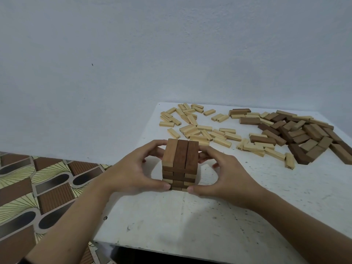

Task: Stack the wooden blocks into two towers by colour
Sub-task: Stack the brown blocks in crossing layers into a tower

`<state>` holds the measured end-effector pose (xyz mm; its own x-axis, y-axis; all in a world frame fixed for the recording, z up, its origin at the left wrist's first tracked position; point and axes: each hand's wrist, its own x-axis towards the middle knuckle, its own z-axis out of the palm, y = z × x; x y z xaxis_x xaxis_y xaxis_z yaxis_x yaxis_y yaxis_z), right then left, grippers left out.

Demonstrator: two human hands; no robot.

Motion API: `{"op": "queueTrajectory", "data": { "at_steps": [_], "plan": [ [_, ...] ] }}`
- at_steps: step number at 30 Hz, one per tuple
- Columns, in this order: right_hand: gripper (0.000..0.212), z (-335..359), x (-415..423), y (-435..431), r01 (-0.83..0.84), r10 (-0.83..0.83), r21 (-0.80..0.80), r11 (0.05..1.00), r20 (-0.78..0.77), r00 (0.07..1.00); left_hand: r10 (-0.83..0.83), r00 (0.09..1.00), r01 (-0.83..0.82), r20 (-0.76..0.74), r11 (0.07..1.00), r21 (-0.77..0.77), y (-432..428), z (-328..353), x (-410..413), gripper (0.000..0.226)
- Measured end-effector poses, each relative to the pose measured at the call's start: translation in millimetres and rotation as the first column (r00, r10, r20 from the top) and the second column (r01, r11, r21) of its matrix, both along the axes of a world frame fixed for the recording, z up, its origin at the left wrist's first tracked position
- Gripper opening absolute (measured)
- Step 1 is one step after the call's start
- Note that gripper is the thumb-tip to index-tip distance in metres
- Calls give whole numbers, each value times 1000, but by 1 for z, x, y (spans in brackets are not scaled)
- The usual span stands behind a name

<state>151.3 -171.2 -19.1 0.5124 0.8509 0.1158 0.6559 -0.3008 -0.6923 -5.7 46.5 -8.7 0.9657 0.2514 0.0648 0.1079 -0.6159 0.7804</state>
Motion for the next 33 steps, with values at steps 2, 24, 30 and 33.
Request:
{"op": "queueTrajectory", "data": {
  "at_steps": [2, 24, 30, 33],
  "plan": [
    [98, -1, 0, 0, 9, -9, -6, 1000, -2, 1000, 2, 1000, -2, -6, 1000, -8, 0, 0, 0, 92],
    [104, -2, 4, 2, 11, -10, -29, 1000, 30, 999, -37, 999, 35, -14, 995, -95, 5, -1, 1, 98],
    [104, -4, 6, 3, 11, -10, -26, 1000, 39, 999, -45, 999, 42, -30, 994, -102, 7, -3, 3, 99],
    [103, -5, 7, 4, 14, -14, -5, 1000, 24, 1000, -43, 998, 39, -36, 994, -100, 8, -3, 4, 98]
  ]
}}
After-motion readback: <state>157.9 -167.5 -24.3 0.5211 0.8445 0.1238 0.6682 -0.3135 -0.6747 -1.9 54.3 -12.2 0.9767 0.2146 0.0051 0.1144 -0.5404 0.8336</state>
